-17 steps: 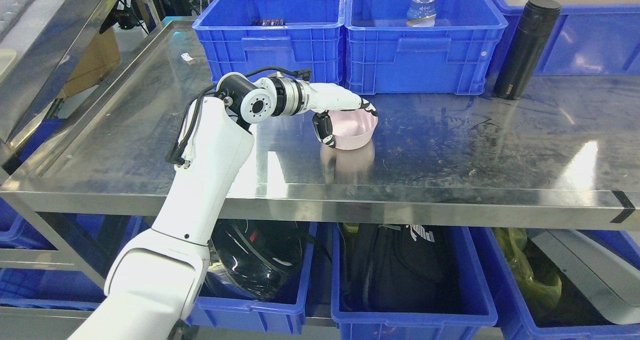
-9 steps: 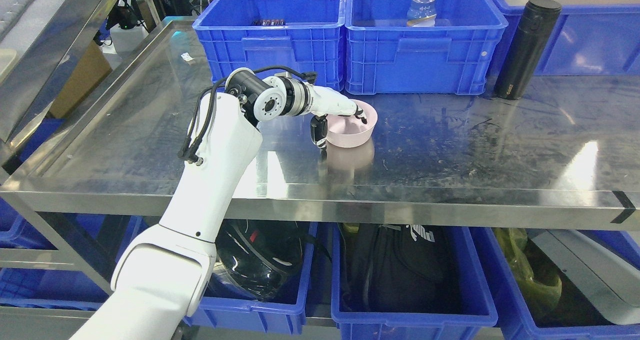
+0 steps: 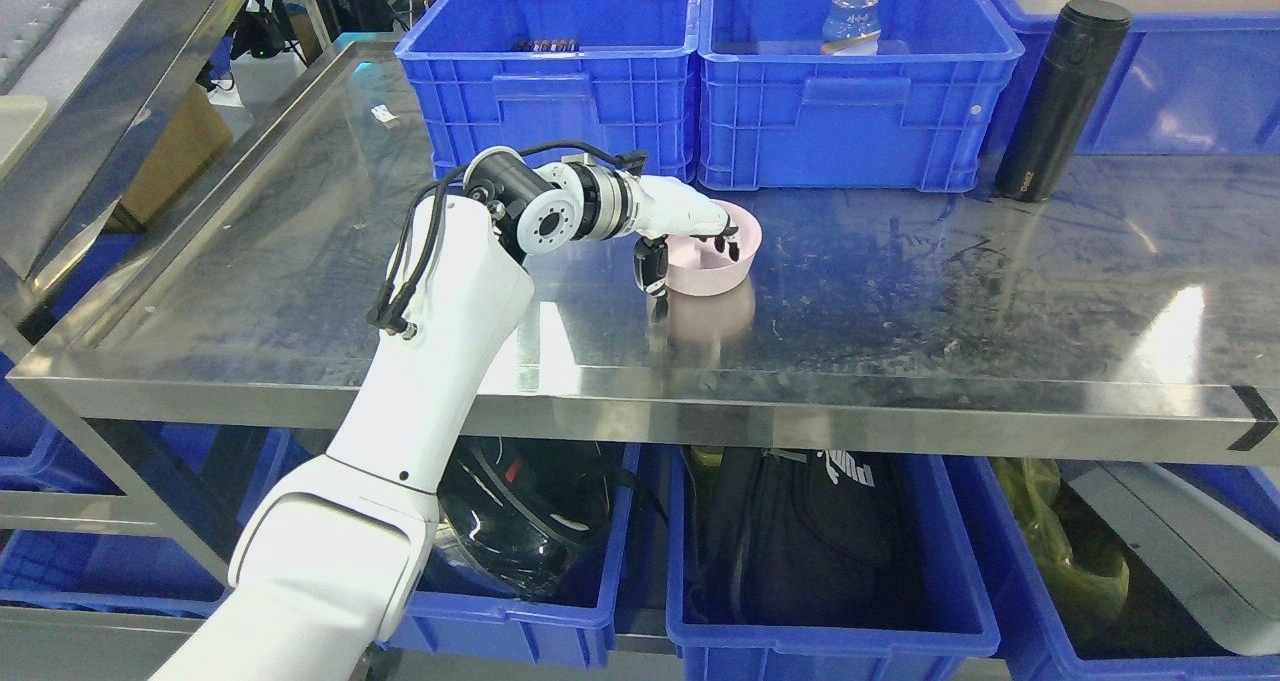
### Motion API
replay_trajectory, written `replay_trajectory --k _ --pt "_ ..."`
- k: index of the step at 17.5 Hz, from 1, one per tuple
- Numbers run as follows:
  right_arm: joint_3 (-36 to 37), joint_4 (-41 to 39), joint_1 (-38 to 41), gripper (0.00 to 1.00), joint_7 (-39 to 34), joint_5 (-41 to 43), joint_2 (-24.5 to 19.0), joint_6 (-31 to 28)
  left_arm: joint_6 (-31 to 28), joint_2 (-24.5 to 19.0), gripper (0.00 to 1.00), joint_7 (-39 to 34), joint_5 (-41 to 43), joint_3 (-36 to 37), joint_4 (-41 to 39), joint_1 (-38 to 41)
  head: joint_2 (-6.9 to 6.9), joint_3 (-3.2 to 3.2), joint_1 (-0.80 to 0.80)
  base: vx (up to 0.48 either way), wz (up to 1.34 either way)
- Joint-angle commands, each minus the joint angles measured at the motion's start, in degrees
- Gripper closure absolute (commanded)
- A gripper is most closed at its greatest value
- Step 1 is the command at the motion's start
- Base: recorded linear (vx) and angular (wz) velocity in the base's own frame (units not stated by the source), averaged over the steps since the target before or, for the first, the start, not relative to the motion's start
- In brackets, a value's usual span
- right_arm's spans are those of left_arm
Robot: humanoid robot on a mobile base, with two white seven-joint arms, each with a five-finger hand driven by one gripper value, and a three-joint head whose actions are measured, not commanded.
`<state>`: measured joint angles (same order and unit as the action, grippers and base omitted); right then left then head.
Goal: Stack pink IKEA bowl on shelf middle layer
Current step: 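Hook the left hand fingers over the pink bowl rim and grip, then lift the pink bowl off the shelf with the left hand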
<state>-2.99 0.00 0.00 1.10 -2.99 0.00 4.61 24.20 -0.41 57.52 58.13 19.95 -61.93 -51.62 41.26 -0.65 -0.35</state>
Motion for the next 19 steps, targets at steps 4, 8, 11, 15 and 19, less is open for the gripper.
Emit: replay_trajectory --k 4,8,11,15,19 --pt "0.00 -1.00 0.18 0.00 -0.04 0.00 1.00 0.05 6.20 -0.59 1.00 3.57 -5.48 -7.19 -0.12 0.12 0.00 0.00 0.00 0.000 0.00" --pt "0.00 -1.00 0.18 0.00 -0.04 0.00 1.00 0.05 11.20 -0.59 1.00 2.08 -6.62 -15.88 -6.69 1.78 0.00 0.00 0.00 0.000 0.00" --pt "0.00 -1.00 0.27 0.00 -0.04 0.00 1.00 0.05 17.52 -0.59 1.00 1.72 -10.57 -22.74 -11.98 3.36 0.00 0.00 0.00 0.000 0.00" --pt "0.00 -1.00 0.27 0.00 -0.04 0.00 1.00 0.05 20.80 -0.59 1.00 2.07 -14.79 -29.00 -17.07 4.34 0.00 0.00 0.00 0.000 0.00" --pt "0.00 -1.00 0.26 0.00 -0.04 0.00 1.00 0.05 20.80 -0.59 0.99 1.64 -15.06 -28.48 -19.72 4.34 0.00 0.00 0.00 0.000 0.01"
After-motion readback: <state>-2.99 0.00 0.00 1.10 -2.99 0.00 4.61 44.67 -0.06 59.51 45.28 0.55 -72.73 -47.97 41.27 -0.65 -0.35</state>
